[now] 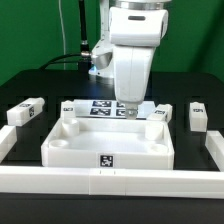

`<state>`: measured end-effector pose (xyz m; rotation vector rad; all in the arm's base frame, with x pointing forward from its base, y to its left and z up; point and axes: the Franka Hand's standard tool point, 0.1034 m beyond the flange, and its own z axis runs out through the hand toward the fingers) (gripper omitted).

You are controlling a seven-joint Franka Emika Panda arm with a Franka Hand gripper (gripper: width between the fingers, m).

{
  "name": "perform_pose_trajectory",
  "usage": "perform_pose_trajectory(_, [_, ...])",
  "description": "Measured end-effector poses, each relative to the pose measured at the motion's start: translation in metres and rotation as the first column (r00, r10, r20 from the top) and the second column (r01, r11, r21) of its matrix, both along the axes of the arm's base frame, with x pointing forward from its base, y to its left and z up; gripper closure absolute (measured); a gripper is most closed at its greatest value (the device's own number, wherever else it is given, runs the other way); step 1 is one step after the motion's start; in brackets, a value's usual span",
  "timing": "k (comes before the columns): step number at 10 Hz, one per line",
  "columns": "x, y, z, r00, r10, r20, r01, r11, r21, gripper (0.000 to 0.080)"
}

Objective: Assemble desk

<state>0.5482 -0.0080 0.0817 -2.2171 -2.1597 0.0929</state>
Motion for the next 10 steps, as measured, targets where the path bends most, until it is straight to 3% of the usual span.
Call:
perform_pose_trajectory(3, [-0.035,-0.008,-0.026,0.997,0.076,0.01,-0.076,0.997,0.016,0.015])
perform_pose_trajectory(5, [-0.047,-0.008,-0.044,0.998,0.065,-0.021,-0.065,0.998,0.023,0.015])
perform_pose_trajectory(9, [-0.05,-0.012,-0.047,0.998,0.053,-0.026,-0.052,0.998,0.022,0.015])
perform_pose_trajectory(10, [-0.059,-0.013,-0.053,0.998,0.05,-0.03,-0.049,0.999,0.024,0.015])
